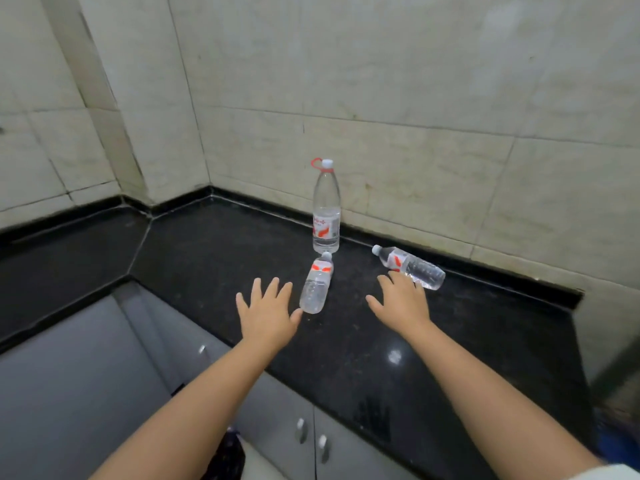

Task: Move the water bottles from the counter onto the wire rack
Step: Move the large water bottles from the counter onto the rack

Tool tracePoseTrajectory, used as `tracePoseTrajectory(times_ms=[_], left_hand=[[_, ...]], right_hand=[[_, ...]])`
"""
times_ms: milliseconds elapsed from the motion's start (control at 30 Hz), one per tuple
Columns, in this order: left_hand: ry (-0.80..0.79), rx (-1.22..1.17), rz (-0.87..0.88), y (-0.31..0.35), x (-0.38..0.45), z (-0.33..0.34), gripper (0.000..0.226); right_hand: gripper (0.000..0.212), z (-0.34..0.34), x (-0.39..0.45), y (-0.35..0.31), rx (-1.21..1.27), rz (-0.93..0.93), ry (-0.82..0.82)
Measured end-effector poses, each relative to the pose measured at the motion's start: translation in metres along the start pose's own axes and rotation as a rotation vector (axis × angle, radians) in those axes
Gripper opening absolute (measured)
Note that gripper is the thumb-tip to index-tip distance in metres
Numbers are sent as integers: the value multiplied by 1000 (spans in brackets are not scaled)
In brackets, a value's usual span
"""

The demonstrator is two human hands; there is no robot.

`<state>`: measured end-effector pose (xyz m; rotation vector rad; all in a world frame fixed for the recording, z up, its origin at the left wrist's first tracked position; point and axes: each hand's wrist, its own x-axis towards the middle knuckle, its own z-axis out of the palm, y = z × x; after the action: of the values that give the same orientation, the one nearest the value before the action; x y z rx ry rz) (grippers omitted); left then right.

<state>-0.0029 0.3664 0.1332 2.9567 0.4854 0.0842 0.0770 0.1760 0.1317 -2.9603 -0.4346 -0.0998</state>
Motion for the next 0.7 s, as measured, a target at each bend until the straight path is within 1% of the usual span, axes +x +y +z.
tracePoseTrajectory(times_ms=[167, 333, 533, 633, 700], left_hand=[[-10, 2, 8, -10, 74, 11, 57], [14, 5, 58, -3, 164, 4, 56], [104, 36, 182, 11, 278, -16, 58], [160, 77, 285, 26, 334, -24, 59], [202, 92, 385, 38, 373, -30, 61]], right_hand=[[56, 31, 72, -3, 45, 22, -44], [56, 49, 156, -8, 92, 24, -25], [56, 67, 243, -9, 130, 77, -36], [55, 79, 272, -10, 153, 111, -39], [55, 87, 288, -11, 162, 136, -38]])
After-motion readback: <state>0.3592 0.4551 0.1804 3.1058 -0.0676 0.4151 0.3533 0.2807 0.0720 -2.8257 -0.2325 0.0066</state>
